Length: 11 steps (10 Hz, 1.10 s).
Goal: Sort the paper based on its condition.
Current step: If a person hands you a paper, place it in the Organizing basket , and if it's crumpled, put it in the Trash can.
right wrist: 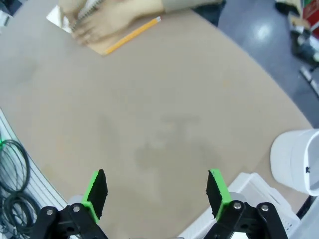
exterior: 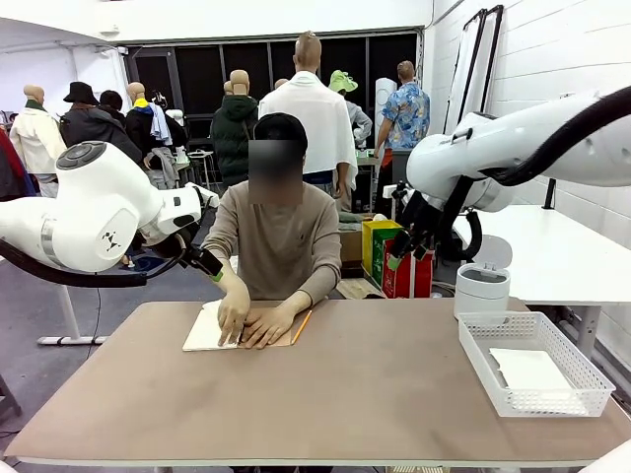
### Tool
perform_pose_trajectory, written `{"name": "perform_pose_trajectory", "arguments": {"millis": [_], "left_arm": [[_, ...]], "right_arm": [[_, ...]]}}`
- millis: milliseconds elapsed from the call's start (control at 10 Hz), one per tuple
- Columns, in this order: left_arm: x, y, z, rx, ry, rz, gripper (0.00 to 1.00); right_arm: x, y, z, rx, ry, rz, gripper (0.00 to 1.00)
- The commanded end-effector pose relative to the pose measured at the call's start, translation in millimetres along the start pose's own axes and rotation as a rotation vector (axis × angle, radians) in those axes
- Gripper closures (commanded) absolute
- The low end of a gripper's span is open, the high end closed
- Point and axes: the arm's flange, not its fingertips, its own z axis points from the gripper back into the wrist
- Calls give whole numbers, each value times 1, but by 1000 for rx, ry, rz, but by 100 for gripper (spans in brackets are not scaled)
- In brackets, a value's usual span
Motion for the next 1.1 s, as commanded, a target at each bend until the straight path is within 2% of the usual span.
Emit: {"name": "perform_pose_trajectory", "arguments": {"millis": [0,200,600,1000], "left_arm": [[0,1,0,0,0,-3,0],[0,1,0,0,0,-3,0],[0,1,0,0,0,-3,0],[0,1,0,0,0,-3,0]], "right_arm": [[-24,17,6,60,-91,76,0],[-30,29,13,118,-121,154,0],[-39,45,23,105,-172,211,0],[-32,46,30,83,-127,197,0]]}}
